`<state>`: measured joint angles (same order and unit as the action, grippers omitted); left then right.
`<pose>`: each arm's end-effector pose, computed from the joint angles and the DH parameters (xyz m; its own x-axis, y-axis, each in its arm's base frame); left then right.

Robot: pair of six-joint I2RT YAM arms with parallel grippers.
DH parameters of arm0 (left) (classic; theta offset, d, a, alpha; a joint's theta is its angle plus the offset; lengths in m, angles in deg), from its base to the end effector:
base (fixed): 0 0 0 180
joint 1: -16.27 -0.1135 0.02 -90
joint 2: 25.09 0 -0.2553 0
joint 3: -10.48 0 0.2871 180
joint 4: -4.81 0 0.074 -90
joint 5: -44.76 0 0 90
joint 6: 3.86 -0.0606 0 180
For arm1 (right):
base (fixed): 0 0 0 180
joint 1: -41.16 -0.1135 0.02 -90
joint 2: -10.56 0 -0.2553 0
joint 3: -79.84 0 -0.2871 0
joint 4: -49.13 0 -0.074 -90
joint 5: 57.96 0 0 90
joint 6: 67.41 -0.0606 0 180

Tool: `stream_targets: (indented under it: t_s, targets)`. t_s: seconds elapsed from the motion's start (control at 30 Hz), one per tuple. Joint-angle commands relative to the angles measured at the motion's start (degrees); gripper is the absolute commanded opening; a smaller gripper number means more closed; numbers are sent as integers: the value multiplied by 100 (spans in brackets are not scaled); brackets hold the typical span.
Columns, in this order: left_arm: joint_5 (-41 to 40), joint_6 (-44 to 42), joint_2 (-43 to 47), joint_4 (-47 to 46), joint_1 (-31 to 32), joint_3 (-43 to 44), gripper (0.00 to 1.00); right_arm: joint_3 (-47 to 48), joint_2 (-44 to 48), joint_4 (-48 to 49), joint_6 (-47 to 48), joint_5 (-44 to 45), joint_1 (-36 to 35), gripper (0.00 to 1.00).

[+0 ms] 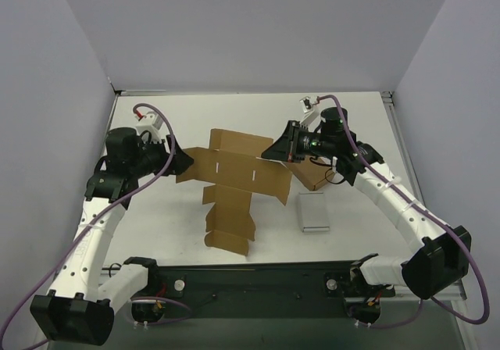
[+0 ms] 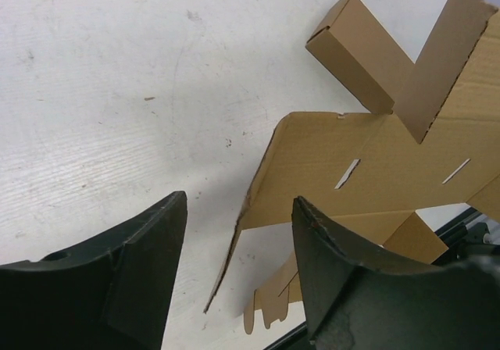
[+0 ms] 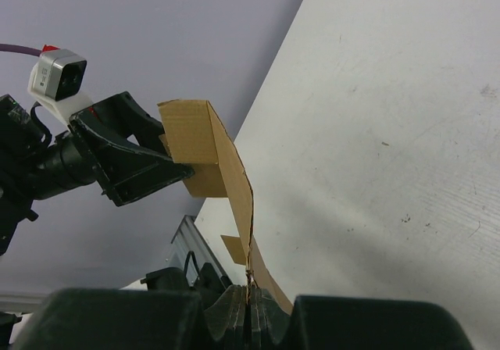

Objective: Fold the paper box

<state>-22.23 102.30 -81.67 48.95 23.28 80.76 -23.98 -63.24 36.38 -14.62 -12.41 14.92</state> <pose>0.2653 -0.0565 0.3288 -0.6073 -0.1834 -0.7730 0.2892 0.8552 -0.4302 0.2960 0.1932 0.3495 -0.6931 0.1396 -0.7072 -0.6458 0.3155 0.6953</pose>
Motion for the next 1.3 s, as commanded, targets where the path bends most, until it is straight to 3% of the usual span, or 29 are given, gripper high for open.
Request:
stream_targets:
  t_s: [0.0, 0.03, 0.23, 0.33, 0.37, 0.43, 0.47, 0.53, 0.6, 0.83, 1.13, 1.27]
  targets:
    - [441, 27, 138, -483, -41, -117, 64, 303, 147, 95, 170, -222, 22, 0]
    - [537, 36, 147, -518, -41, -196, 62, 321, 147, 95, 196, -214, 22, 0]
    - [749, -60, 208, -650, -7, -250, 20, 356, 199, -309, 442, 32, 22, 0]
    - [1003, -350, 173, -571, 73, -171, 4, 513, 217, -607, 687, 172, 31, 26]
    - [1091, -533, 156, -536, 82, -83, 0, 584, 226, -730, 793, 225, 40, 42]
    - [1241, -693, 147, -413, 117, 40, 0, 733, 269, -1099, 1074, 287, 145, 61]
    - [1424, -833, 147, -378, 126, 145, 0, 847, 270, -1187, 1102, 218, 215, 78]
    - [1592, -948, 129, -238, 152, 234, 0, 944, 252, -1232, 1076, -124, 626, 86]
    - [1891, -1001, 103, -202, 178, 339, 0, 1172, 217, -1371, 1163, -538, 883, 88]
    - [2779, -1010, -55, -26, 196, 664, 0, 2236, -186, -2356, 2674, -301, 963, 89]
    - [3411, -1001, -231, 404, 257, 1007, 0, 2728, -495, -2577, 5010, -161, 357, 89]
    - [3640, -896, -301, 458, 275, 1087, 0, 2939, -662, -2655, 5522, -126, 181, 91]
